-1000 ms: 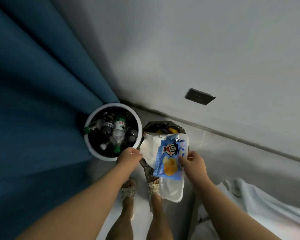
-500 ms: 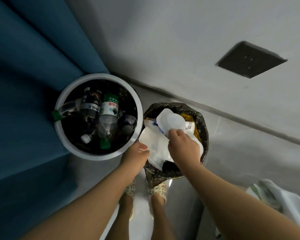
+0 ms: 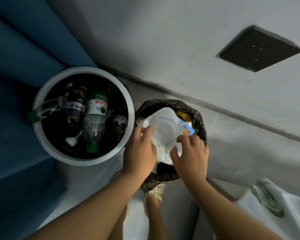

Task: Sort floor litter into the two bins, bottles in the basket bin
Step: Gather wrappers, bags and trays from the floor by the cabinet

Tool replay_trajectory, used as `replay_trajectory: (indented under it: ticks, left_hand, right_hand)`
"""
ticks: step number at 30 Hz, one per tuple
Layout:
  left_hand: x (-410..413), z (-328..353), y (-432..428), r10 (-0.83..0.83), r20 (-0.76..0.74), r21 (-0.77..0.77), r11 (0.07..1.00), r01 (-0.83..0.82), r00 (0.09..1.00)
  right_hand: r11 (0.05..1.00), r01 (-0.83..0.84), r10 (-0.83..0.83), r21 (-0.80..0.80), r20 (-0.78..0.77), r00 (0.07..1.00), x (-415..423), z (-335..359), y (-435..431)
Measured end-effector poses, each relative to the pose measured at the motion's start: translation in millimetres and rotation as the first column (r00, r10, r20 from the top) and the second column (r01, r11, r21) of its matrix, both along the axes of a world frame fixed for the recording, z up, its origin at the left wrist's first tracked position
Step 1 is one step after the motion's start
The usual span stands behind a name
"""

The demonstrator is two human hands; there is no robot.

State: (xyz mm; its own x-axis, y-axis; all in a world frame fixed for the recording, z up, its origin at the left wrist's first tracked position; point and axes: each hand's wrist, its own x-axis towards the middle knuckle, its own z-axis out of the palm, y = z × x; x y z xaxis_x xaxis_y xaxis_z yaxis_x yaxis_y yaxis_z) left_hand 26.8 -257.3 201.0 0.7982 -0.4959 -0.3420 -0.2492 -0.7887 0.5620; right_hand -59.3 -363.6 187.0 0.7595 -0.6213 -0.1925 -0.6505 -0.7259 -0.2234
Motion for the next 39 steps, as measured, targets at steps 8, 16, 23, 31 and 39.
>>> replay_trajectory:
  ticks: [8, 16, 23, 31, 39]
  left_hand:
    - [28, -27, -25, -0.655, -0.161, 0.390, 0.645, 0.658, 0.738]
    - [6, -73, 4, -0.566, -0.302, 0.418, 0.644, 0.640, 0.767]
    - [5, -90, 5, -0.534, -0.335, 0.424, 0.650, 0.631, 0.776]
    - [3, -16, 31, -0.599, -0.128, 0.368, 0.711, 0.599, 0.790]
    - [22, 92, 44, -0.351, 0.096, 0.238, 0.917, 0.321, 0.931]
  right_hand:
    - [0.942, -0.215, 0.307, 0.256, -0.405, 0.862, -2, -14, -16]
    - [0.895, -0.139, 0.379, 0.424, -0.558, 0.738, -1, -57, -12]
    - [0.906, -0.151, 0.366, 0.396, -0.553, 0.748, 5, -68, -14]
    - [0.909, -0.055, 0.253, 0.412, -0.443, 0.860, 4, -1, 4]
    - [0.896, -0.098, 0.281, 0.433, -0.382, 0.880, 25, 120, 20]
